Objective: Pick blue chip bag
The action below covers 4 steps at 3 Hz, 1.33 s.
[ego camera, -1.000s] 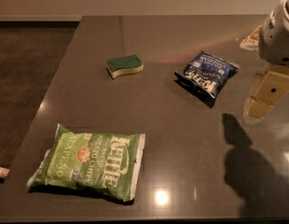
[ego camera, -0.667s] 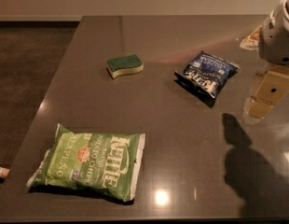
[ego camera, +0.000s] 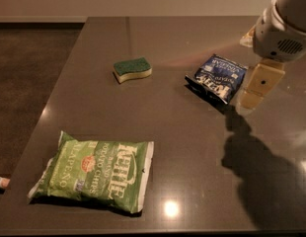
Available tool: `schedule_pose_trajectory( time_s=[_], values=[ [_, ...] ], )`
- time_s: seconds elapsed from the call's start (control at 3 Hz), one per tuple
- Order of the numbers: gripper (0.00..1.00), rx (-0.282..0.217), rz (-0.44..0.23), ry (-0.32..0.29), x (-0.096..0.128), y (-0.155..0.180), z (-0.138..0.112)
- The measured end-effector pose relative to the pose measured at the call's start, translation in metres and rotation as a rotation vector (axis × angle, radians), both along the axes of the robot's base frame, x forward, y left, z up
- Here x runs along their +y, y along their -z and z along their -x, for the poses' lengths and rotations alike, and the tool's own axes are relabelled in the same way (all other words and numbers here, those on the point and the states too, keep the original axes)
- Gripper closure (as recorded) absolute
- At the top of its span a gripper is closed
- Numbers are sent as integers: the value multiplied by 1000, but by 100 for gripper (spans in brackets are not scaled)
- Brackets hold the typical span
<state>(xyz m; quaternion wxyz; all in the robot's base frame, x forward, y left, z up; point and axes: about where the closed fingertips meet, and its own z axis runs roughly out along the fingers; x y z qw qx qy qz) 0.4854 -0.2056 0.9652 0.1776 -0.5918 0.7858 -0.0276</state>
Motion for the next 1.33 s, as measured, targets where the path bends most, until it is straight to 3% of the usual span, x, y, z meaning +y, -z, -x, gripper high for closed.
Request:
schedule_pose_trajectory(
  time_s=[0.67, 1.0, 1.33],
  values=[
    [0, -9, -40, 32, 1, 25, -73],
    [0, 7, -33, 47, -4, 48, -101],
    [0, 38, -24, 69, -9, 72, -112]
  ],
)
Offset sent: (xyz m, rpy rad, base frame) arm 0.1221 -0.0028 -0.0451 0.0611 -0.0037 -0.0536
